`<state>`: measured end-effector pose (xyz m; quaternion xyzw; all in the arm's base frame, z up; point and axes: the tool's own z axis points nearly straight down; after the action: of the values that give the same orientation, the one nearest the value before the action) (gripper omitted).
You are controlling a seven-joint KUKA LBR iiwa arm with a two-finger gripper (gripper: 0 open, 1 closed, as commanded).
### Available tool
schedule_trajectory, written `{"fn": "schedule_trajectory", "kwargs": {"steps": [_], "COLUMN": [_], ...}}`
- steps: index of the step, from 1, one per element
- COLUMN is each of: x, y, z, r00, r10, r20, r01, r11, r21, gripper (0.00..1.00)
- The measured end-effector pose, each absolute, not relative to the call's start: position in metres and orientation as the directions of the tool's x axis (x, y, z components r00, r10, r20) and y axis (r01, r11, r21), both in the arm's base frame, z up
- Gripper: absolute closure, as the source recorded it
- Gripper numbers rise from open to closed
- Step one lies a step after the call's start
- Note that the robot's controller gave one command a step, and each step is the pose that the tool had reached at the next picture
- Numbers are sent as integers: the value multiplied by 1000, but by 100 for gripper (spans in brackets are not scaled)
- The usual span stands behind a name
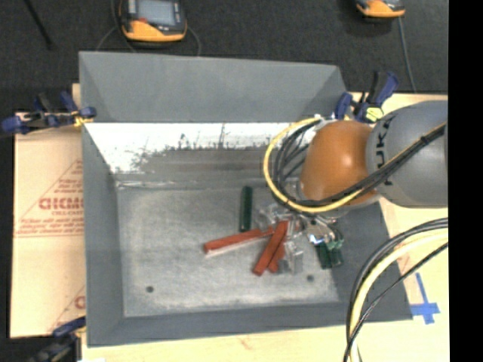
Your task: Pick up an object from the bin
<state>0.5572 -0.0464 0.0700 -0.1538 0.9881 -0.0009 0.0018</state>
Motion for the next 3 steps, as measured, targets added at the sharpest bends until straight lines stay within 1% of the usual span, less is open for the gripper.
{"fn": "schedule_trajectory", "kwargs": {"steps": [1, 2, 3], "x": [549, 554, 556], "y": [-21, -43, -59], "z": [102, 101, 72], "r00": [-923, -832, -725], "r10": [-384, -554, -688], "r20": [-6, -6, -6], "r01": [-384, -554, -688], "r11": [923, 832, 725], "r21": [-3, -2, -4], "gripper": [0, 0, 0]}}
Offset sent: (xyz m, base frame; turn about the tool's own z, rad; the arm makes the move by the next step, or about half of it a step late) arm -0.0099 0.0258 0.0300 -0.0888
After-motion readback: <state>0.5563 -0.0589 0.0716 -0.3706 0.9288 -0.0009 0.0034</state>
